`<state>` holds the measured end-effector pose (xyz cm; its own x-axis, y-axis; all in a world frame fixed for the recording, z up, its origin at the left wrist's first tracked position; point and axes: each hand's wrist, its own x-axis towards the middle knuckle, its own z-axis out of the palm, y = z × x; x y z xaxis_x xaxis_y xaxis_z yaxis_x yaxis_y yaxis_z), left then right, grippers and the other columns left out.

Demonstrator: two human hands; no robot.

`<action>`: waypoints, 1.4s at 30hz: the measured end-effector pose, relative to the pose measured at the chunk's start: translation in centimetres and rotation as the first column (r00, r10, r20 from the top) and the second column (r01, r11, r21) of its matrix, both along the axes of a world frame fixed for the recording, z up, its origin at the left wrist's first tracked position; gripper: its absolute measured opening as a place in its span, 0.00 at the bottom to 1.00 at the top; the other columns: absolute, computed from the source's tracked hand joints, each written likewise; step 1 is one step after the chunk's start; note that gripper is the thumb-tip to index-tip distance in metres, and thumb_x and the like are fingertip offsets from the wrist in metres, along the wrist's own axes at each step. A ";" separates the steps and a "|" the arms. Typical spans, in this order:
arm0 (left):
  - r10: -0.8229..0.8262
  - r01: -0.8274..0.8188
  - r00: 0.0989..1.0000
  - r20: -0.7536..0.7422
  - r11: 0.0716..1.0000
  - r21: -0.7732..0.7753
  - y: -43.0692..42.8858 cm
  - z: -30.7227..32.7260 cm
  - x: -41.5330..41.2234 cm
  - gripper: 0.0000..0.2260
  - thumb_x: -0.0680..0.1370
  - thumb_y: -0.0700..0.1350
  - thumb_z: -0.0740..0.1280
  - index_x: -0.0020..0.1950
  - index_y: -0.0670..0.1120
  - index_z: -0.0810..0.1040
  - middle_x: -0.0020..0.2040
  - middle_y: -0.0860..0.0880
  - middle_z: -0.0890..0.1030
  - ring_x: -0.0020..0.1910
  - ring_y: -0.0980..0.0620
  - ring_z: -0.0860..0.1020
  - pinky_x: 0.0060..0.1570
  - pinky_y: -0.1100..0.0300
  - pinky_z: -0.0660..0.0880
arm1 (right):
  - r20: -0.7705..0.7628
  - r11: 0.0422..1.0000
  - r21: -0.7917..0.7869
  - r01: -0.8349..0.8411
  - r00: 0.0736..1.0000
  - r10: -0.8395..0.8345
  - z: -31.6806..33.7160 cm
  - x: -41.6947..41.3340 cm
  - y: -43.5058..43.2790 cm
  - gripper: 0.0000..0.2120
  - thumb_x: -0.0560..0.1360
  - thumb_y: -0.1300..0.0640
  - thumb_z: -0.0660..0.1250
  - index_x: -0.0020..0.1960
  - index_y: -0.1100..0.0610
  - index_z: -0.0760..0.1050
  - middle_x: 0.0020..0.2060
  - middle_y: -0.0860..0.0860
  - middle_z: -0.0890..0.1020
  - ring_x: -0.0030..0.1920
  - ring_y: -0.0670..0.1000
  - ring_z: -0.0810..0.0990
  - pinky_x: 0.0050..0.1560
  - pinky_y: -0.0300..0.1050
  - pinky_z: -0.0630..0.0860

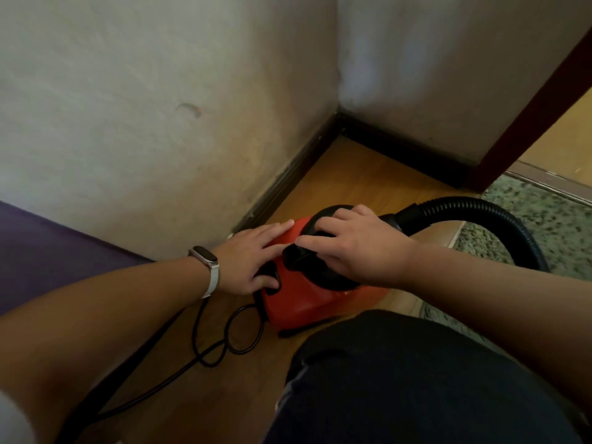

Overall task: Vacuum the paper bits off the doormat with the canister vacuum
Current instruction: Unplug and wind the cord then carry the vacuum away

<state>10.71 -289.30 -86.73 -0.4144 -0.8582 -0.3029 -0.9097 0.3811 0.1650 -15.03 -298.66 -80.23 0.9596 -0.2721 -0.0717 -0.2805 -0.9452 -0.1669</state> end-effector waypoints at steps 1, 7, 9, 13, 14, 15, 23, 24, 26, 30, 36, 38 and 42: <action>-0.009 0.009 0.999 0.037 1.000 0.019 -0.3 0.5 -0.1 0.39 0.75 0.66 0.64 0.79 0.57 0.48 0.82 0.47 0.47 0.78 0.42 0.57 0.73 0.43 0.64 | -0.019 1.000 0.009 0.005 1.000 -0.005 0.3 0.0 0.0 0.22 0.80 0.46 0.48 0.74 0.42 0.63 0.59 0.49 0.76 0.56 0.54 0.76 0.56 0.53 0.70; 0.143 -0.148 0.988 0.061 0.985 0.090 0.1 3.2 -1.7 0.40 0.74 0.70 0.62 0.80 0.59 0.48 0.82 0.55 0.49 0.77 0.51 0.60 0.74 0.51 0.62 | 0.013 0.999 0.054 -0.001 1.000 0.001 0.5 -0.8 -0.4 0.22 0.82 0.47 0.51 0.76 0.43 0.60 0.63 0.49 0.74 0.62 0.54 0.74 0.62 0.53 0.70; 0.250 -0.246 0.967 -0.046 0.965 0.089 1.1 3.9 -2.7 0.40 0.73 0.72 0.61 0.80 0.59 0.51 0.80 0.58 0.53 0.76 0.54 0.61 0.73 0.49 0.64 | 0.046 0.997 0.072 0.010 0.999 -0.014 0.3 -1.2 -0.7 0.21 0.82 0.48 0.54 0.75 0.45 0.62 0.63 0.49 0.75 0.62 0.54 0.74 0.63 0.53 0.70; 0.360 -0.356 0.925 -0.118 0.933 0.056 1.9 4.4 -4.6 0.39 0.73 0.70 0.62 0.80 0.55 0.57 0.80 0.56 0.57 0.76 0.55 0.63 0.72 0.51 0.66 | 0.097 0.996 0.087 0.032 0.994 -0.040 -0.3 -2.2 -1.2 0.21 0.81 0.46 0.57 0.74 0.46 0.64 0.63 0.49 0.75 0.64 0.54 0.74 0.63 0.54 0.71; 0.374 -0.371 0.921 -0.108 0.928 0.042 1.9 4.4 -4.9 0.38 0.73 0.69 0.62 0.79 0.54 0.58 0.80 0.55 0.57 0.76 0.54 0.63 0.72 0.50 0.66 | 0.098 0.996 0.084 0.035 0.994 -0.043 -0.5 -2.4 -1.3 0.22 0.81 0.45 0.57 0.74 0.46 0.64 0.64 0.50 0.75 0.64 0.54 0.73 0.63 0.54 0.71; 0.392 -0.390 0.916 -0.088 0.920 0.031 2.0 4.4 -5.2 0.38 0.73 0.69 0.62 0.79 0.54 0.59 0.80 0.54 0.58 0.76 0.54 0.63 0.72 0.49 0.67 | 0.093 0.996 0.079 0.040 0.995 -0.047 -0.6 -2.7 -1.5 0.23 0.80 0.44 0.58 0.74 0.46 0.63 0.65 0.50 0.74 0.65 0.54 0.73 0.64 0.54 0.71; 0.652 -0.648 0.758 0.025 0.756 -0.090 4.4 9.6 -8.8 0.38 0.74 0.72 0.51 0.78 0.52 0.64 0.80 0.48 0.59 0.77 0.46 0.61 0.72 0.46 0.60 | -0.022 0.990 0.110 0.087 0.996 -0.086 3.7 -5.2 -1.9 0.31 0.79 0.38 0.58 0.78 0.47 0.57 0.76 0.53 0.64 0.76 0.59 0.61 0.74 0.58 0.60; 0.677 -0.673 0.736 0.017 0.734 -0.091 4.9 11.2 -9.5 0.37 0.75 0.70 0.50 0.78 0.52 0.63 0.80 0.48 0.59 0.77 0.46 0.60 0.73 0.45 0.59 | -0.034 0.987 0.125 0.096 0.995 -0.093 5.1 -5.6 -1.7 0.31 0.79 0.38 0.58 0.78 0.47 0.57 0.77 0.54 0.63 0.76 0.59 0.60 0.75 0.58 0.59; 0.690 -0.686 0.724 0.032 0.723 -0.077 5.8 14.8 -11.1 0.35 0.77 0.70 0.49 0.79 0.53 0.62 0.80 0.48 0.58 0.78 0.46 0.58 0.75 0.44 0.58 | -0.061 0.983 0.151 0.105 0.993 -0.097 8.7 -6.4 -1.3 0.31 0.79 0.38 0.57 0.78 0.47 0.58 0.77 0.54 0.62 0.77 0.59 0.60 0.75 0.59 0.59; 0.703 -0.698 0.709 0.058 0.711 -0.081 7.6 22.6 -13.0 0.31 0.79 0.65 0.49 0.77 0.50 0.66 0.78 0.47 0.64 0.76 0.44 0.63 0.73 0.42 0.62 | -0.106 0.975 0.183 0.125 0.989 -0.107 17.0 -7.9 -0.5 0.28 0.80 0.40 0.56 0.77 0.48 0.60 0.76 0.54 0.64 0.75 0.58 0.63 0.73 0.58 0.63; 0.772 -0.768 0.631 0.073 0.635 -0.079 10.6 33.5 -15.1 0.27 0.80 0.61 0.52 0.74 0.49 0.72 0.75 0.45 0.69 0.73 0.44 0.67 0.70 0.43 0.66 | -0.123 0.981 0.170 0.096 0.990 -0.075 28.5 -9.5 0.6 0.27 0.79 0.41 0.55 0.76 0.49 0.64 0.72 0.51 0.69 0.72 0.56 0.67 0.70 0.56 0.67; 0.796 -0.792 0.599 0.088 0.605 -0.085 11.9 36.7 -15.8 0.27 0.80 0.61 0.53 0.74 0.50 0.71 0.75 0.46 0.70 0.74 0.45 0.67 0.70 0.44 0.66 | -0.119 0.986 0.152 0.066 0.992 -0.048 31.8 -9.8 1.3 0.28 0.79 0.40 0.56 0.76 0.49 0.65 0.72 0.52 0.70 0.73 0.57 0.67 0.71 0.57 0.67; 0.847 -0.842 0.522 0.103 0.531 -0.094 14.3 42.0 -17.4 0.31 0.77 0.63 0.52 0.74 0.48 0.71 0.74 0.45 0.71 0.73 0.44 0.68 0.70 0.45 0.67 | -0.119 0.994 0.113 0.005 0.993 0.009 37.2 -10.0 3.1 0.28 0.79 0.39 0.56 0.76 0.49 0.64 0.73 0.52 0.70 0.73 0.57 0.67 0.71 0.56 0.67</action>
